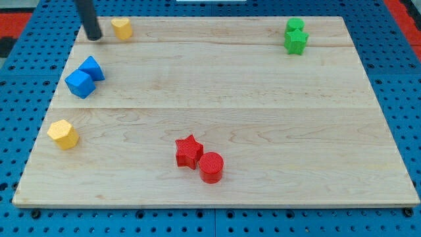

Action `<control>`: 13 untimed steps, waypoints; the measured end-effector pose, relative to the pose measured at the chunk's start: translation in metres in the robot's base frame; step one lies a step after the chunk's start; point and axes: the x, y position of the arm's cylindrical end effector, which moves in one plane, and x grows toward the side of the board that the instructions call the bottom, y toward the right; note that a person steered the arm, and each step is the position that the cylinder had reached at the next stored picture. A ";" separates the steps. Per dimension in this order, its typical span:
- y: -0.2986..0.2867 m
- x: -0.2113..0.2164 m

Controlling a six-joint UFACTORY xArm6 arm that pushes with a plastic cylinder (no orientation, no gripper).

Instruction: Push the yellow heart slightly right

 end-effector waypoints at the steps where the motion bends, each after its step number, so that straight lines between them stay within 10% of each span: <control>1: 0.007 -0.032; 6: 0.060 -0.030; 8: 0.071 0.103; 11: 0.318 0.143; 13: 0.560 0.073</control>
